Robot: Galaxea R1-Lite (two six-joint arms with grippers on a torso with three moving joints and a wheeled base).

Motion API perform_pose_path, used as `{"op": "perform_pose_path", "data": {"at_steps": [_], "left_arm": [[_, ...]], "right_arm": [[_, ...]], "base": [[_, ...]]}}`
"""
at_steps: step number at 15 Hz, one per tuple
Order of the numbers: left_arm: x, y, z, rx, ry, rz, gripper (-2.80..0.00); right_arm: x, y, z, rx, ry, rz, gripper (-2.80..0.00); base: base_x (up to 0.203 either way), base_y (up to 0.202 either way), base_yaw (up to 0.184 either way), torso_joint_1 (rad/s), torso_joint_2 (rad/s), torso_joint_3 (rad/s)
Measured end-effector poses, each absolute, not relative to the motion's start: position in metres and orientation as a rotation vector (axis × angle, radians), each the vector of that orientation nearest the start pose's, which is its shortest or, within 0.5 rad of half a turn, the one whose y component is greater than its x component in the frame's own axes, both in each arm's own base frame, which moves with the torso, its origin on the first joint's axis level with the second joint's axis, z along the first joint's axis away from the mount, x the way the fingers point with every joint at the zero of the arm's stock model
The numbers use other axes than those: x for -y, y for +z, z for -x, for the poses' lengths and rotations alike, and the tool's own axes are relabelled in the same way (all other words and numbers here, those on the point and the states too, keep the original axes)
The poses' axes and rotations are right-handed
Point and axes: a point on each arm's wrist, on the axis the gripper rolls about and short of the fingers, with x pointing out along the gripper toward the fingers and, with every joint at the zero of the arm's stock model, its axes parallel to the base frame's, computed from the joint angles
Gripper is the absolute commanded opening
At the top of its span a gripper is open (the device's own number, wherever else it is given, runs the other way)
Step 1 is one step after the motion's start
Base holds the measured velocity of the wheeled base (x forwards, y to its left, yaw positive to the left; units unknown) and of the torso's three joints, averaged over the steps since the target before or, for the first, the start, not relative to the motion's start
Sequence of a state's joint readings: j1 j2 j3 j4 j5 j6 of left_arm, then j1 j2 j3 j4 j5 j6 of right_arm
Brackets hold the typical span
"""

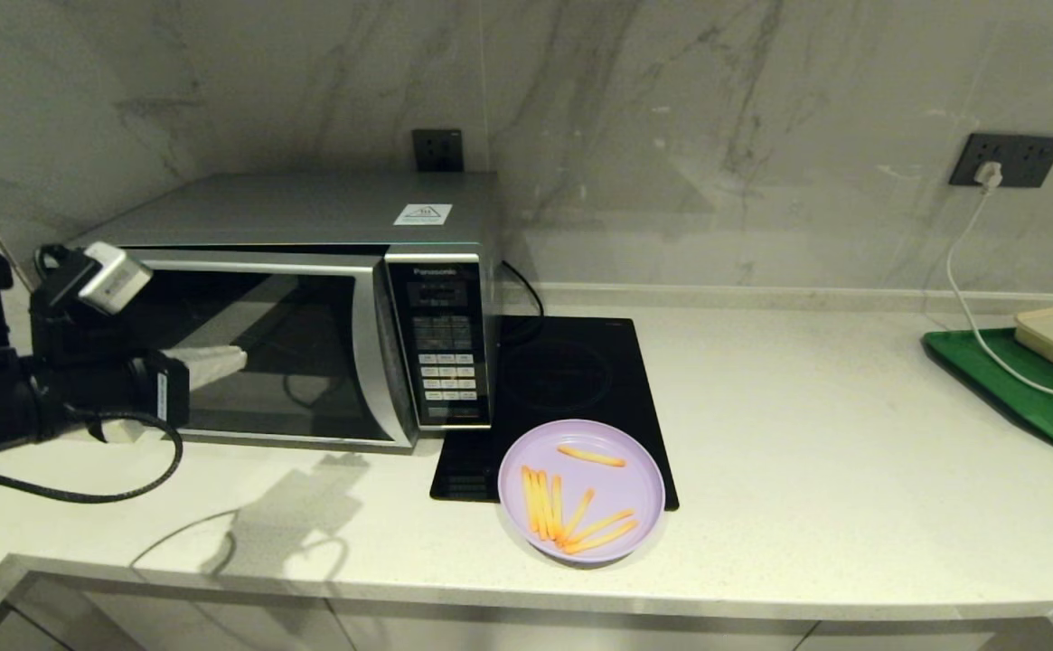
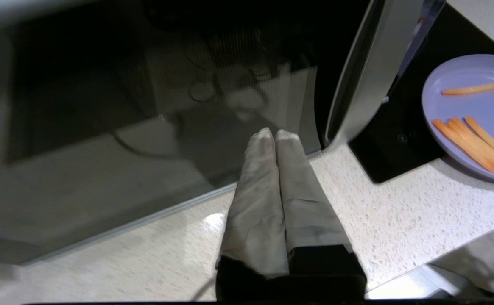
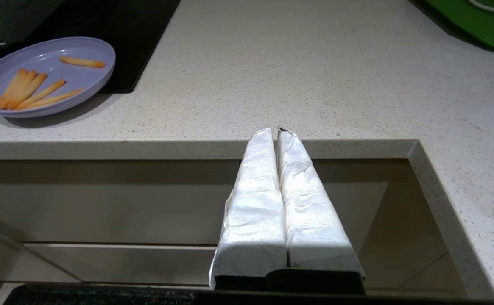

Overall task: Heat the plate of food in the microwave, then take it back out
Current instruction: Open the microwave oven

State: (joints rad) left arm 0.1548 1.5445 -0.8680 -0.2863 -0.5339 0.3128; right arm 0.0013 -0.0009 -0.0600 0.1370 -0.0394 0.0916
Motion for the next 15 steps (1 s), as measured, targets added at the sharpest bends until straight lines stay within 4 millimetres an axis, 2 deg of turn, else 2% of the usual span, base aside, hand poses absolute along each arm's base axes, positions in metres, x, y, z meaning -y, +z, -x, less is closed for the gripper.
{"op": "perform_pose_path", "data": {"at_steps": [2,5,7,9,11,15], "left_arm": [[-0.019,0.251,-0.267,-0.277,-0.393,-0.172,-2.8],[0.011,0.317,-0.268,-0.242,-0.367,-0.101,-2.8],[0.034,0.343,-0.273,-0.274,-0.342,-0.058,-2.8],[0.053,0.343,-0.291,-0.359,-0.272,-0.039,-2.8],[0.067,0.334,-0.311,-0.454,-0.191,-0.044,-2.8],[0.079,0.319,-0.339,-0.544,-0.155,0.003,-2.8]], "right_arm": [[0.001,0.078,0.028,-0.075,-0.042,-0.09,-2.8],[0.001,0.078,0.028,-0.074,-0.042,-0.09,-2.8],[0.001,0.078,0.028,-0.075,-0.042,-0.09,-2.8],[0.001,0.078,0.028,-0.075,-0.042,-0.09,-2.8],[0.001,0.078,0.028,-0.074,-0.042,-0.09,-2.8],[0.001,0.078,0.028,-0.075,-0.042,-0.09,-2.8]], "base": [[0.0,0.0,0.0,0.0,0.0,0.0],[0.0,0.0,0.0,0.0,0.0,0.0],[0.0,0.0,0.0,0.0,0.0,0.0],[0.0,0.0,0.0,0.0,0.0,0.0],[0.0,0.0,0.0,0.0,0.0,0.0],[0.0,0.0,0.0,0.0,0.0,0.0]]}}
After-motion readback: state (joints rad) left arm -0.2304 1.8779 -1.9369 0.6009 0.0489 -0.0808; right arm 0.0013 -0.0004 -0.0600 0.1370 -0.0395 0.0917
